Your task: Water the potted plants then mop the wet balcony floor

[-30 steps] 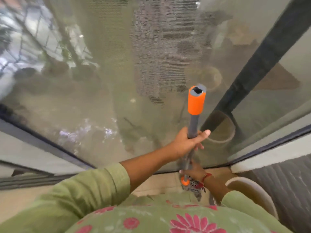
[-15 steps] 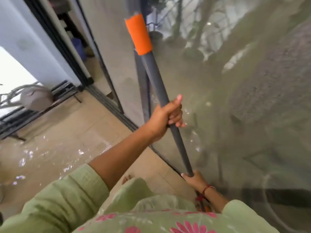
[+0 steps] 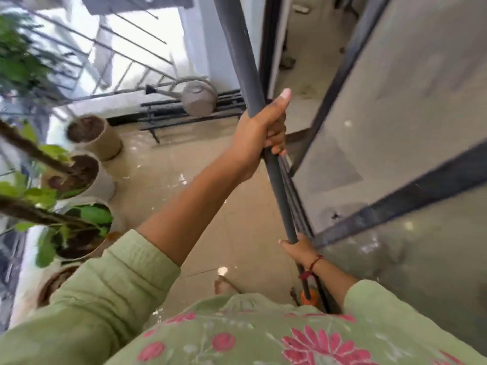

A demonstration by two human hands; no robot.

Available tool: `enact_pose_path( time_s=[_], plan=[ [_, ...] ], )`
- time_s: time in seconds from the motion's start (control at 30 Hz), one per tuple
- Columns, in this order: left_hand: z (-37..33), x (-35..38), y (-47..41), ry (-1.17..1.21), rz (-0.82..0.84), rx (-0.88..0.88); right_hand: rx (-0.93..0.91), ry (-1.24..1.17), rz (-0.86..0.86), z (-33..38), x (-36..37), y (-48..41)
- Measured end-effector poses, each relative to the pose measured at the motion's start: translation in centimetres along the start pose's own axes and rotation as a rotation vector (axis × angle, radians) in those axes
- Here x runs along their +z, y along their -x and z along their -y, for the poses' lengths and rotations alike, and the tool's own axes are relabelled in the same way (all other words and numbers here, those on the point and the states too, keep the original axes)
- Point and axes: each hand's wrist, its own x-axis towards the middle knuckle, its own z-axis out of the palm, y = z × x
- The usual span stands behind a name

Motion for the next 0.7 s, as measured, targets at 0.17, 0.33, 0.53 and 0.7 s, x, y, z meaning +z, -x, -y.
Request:
enact_pose_path(
  time_s=[0.17, 0.33, 0.53, 0.7],
  plan=[
    [-5.9, -10.7, 0.9, -0.007, -0.216, 0.113, -0.173, 0.121, 0.135, 11.7, 5.2, -2.6],
    [-10.6, -18.7, 4.6, -0.016, -0.452, 0.249, -0.382, 0.288, 0.273, 21.5, 10.6, -3.4],
    [-14.3, -25.1, 8.2, -0.011, -0.666, 0.419, -0.603, 0.458, 0.404, 31.2, 16.6, -4.2],
    [-17.2, -30.8, 7.3, -0.022, -0.820, 0.476, -0.688, 0.558, 0.502, 38.9, 21.4, -6.7]
  ],
)
